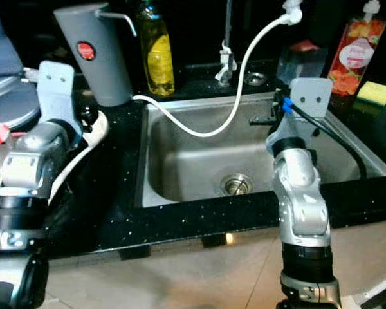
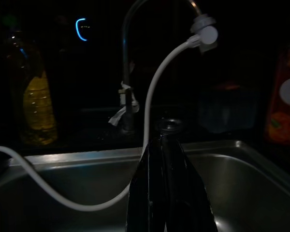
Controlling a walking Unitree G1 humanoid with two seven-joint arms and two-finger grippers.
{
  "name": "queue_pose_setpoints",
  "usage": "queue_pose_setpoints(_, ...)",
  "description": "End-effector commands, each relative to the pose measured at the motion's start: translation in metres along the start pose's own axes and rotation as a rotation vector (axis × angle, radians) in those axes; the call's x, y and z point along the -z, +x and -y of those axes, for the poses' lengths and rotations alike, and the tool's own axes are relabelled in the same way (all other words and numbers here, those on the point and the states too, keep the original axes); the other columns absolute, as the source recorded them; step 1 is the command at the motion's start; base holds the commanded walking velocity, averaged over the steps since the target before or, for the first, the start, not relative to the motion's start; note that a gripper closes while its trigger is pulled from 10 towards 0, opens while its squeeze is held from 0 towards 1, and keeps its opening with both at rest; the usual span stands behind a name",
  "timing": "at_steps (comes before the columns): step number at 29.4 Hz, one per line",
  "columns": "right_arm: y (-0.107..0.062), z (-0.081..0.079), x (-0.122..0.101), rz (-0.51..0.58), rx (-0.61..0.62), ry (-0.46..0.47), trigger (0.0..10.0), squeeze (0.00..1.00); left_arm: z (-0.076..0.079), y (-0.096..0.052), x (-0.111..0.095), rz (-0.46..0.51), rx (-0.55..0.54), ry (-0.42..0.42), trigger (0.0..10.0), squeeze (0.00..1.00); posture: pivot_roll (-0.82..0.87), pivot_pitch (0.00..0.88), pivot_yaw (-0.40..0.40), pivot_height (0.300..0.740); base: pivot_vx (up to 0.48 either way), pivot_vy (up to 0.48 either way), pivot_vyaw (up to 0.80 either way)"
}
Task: Kitchen organization
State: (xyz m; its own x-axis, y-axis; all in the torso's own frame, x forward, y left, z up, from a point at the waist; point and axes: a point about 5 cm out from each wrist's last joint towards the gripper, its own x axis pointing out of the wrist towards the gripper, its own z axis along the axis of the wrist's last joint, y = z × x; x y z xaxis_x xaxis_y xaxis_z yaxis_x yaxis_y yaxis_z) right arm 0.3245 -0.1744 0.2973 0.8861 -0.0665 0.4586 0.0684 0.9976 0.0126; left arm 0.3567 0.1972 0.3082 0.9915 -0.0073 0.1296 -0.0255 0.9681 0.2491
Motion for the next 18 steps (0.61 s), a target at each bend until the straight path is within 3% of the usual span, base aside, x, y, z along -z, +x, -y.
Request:
queue_pose_setpoints(1,-0.003,-0.003,0.011,-0.041,-0.008,0.005,10.0,0.00,0.018,-0.007,0.006,-0.030,0.075,-0.005,10.0,0.00,-0.09,0.092,0.064,0.740,0.000,0.000,0.00)
queue_pose_setpoints(2,-0.003,-0.003,0.011,-0.041,-0.008,0.005,10.0,0.00,0.018,-0.007,0.006,-0.030,0.075,-0.005,10.0,0.00,-0.09,0.092,0.064,0.740,0.000,0.000,0.00)
queue_pose_setpoints(3,-0.003,-0.007,0.014,-0.048,-0.021,0.007,10.0,0.00,0.020,-0.010,0.005,-0.036,0.046,-0.010,10.0,1.00,-0.09,0.088,0.064,0.740,0.000,0.000,0.00)
queue_pose_setpoints(8,-0.004,-0.009,0.016,-0.053,-0.033,0.008,10.0,0.00,0.019,-0.018,0.015,-0.114,0.034,-0.023,10.0,1.00,-0.09,0.076,0.064,0.740,0.000,0.000,0.00)
queue_pose_setpoints(10,-0.004,-0.010,0.017,-0.058,-0.036,0.010,10.0,0.00,0.013,-0.022,0.034,-0.225,-0.022,-0.069,10.0,1.00,-0.08,0.070,0.061,0.740,0.000,0.000,0.00)
queue_pose_setpoints(11,-0.004,-0.011,0.018,-0.060,-0.037,0.011,10.0,0.00,0.010,-0.024,0.042,-0.269,-0.055,-0.085,10.0,0.89,-0.08,0.070,0.061,0.740,0.000,0.000,0.00)
queue_pose_setpoints(12,-0.004,-0.011,0.019,-0.063,-0.038,0.013,10.0,0.00,0.007,-0.025,0.046,-0.286,-0.074,-0.092,10.0,0.00,-0.08,0.068,0.059,0.740,0.000,0.000,0.00)
queue_pose_setpoints(15,-0.004,-0.012,0.021,-0.066,-0.042,0.015,10.0,0.00,0.001,-0.024,0.050,-0.302,-0.106,-0.107,10.0,0.00,-0.07,0.065,0.053,0.740,0.000,0.000,0.00)
queue_pose_setpoints(17,-0.003,-0.013,0.022,-0.068,-0.045,0.018,10.0,0.00,-0.004,-0.023,0.060,-0.360,-0.103,-0.210,10.0,0.00,-0.07,0.064,0.047,0.740,0.000,0.000,0.00)
queue_pose_setpoints(18,-0.003,-0.013,0.022,-0.068,-0.045,0.018,10.0,0.00,-0.004,-0.023,0.060,-0.360,-0.103,-0.210,10.0,0.00,-0.07,0.064,0.047,0.740,0.000,0.000,0.00)
